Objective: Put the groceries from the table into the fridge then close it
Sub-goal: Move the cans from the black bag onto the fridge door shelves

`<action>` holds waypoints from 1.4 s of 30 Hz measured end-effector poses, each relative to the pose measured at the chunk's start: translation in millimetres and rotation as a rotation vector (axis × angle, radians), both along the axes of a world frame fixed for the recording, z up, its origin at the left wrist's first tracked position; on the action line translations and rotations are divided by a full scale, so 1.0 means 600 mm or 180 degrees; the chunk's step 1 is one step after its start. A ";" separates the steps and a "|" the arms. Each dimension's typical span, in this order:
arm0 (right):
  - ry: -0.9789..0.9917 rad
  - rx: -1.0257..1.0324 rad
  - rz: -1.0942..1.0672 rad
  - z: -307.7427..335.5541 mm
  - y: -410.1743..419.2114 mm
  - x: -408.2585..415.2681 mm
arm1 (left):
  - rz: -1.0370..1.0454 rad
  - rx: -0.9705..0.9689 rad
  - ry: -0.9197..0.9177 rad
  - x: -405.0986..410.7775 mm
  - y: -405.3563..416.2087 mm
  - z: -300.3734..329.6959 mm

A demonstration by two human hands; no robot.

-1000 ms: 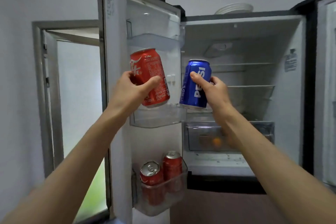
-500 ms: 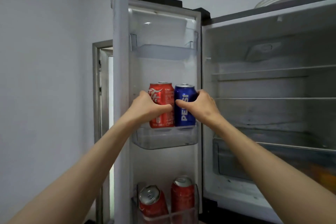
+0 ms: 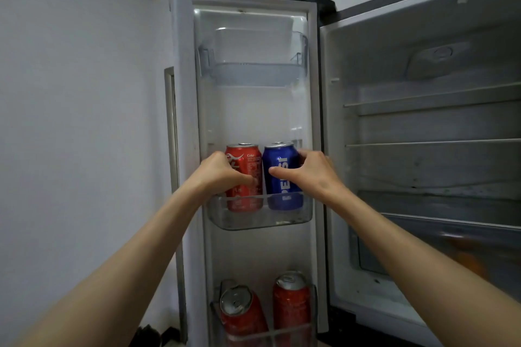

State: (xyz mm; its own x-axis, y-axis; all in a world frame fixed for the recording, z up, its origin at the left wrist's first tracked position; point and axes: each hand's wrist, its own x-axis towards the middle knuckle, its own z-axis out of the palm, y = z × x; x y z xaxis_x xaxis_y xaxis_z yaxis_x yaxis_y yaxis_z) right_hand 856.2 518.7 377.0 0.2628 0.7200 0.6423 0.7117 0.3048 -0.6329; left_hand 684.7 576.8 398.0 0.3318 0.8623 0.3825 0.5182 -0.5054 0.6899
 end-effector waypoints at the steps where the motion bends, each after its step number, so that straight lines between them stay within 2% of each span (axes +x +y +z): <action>1: 0.0037 0.0018 0.0017 -0.001 0.000 0.001 | 0.0001 0.0013 0.0001 0.001 0.002 -0.002; 6: 0.0261 -0.0016 0.0135 -0.001 -0.005 0.004 | 0.0075 0.0042 0.0095 0.003 0.000 -0.005; 11: 0.0152 -0.0103 0.0133 -0.003 -0.007 0.000 | 0.0125 0.0114 0.0102 0.000 -0.017 0.000; 15: 0.0003 0.0107 -0.0031 -0.014 -0.014 -0.005 | 0.0196 0.0279 -0.0222 -0.002 -0.027 -0.011; 19: -0.0099 0.0456 -0.0311 -0.031 -0.031 -0.016 | 0.0004 0.0675 -0.0715 -0.007 -0.059 -0.031; 22: -0.0521 0.0964 -0.0433 -0.049 -0.046 -0.041 | -0.0031 0.1324 -0.0965 -0.027 -0.084 -0.055; 25: -0.0962 0.1330 -0.0332 -0.064 -0.056 -0.081 | 0.0156 0.2028 -0.0655 -0.069 -0.095 -0.077; 28: -0.1249 0.1489 -0.0146 -0.083 -0.067 -0.143 | 0.0520 0.2566 0.0077 -0.137 -0.100 -0.101; 30: -0.1338 0.1477 0.0094 -0.111 -0.075 -0.197 | 0.0790 0.2699 0.0542 -0.201 -0.103 -0.131; 32: -0.1415 0.1393 0.0354 -0.152 -0.079 -0.257 | 0.1060 0.2553 0.0760 -0.272 -0.109 -0.177; 36: -0.1604 0.0928 0.0708 -0.238 -0.070 -0.389 | 0.1494 0.1869 0.1045 -0.416 -0.135 -0.293; 42: -0.1933 0.0223 0.0894 -0.351 -0.070 -0.595 | 0.2002 0.0893 0.1406 -0.630 -0.214 -0.440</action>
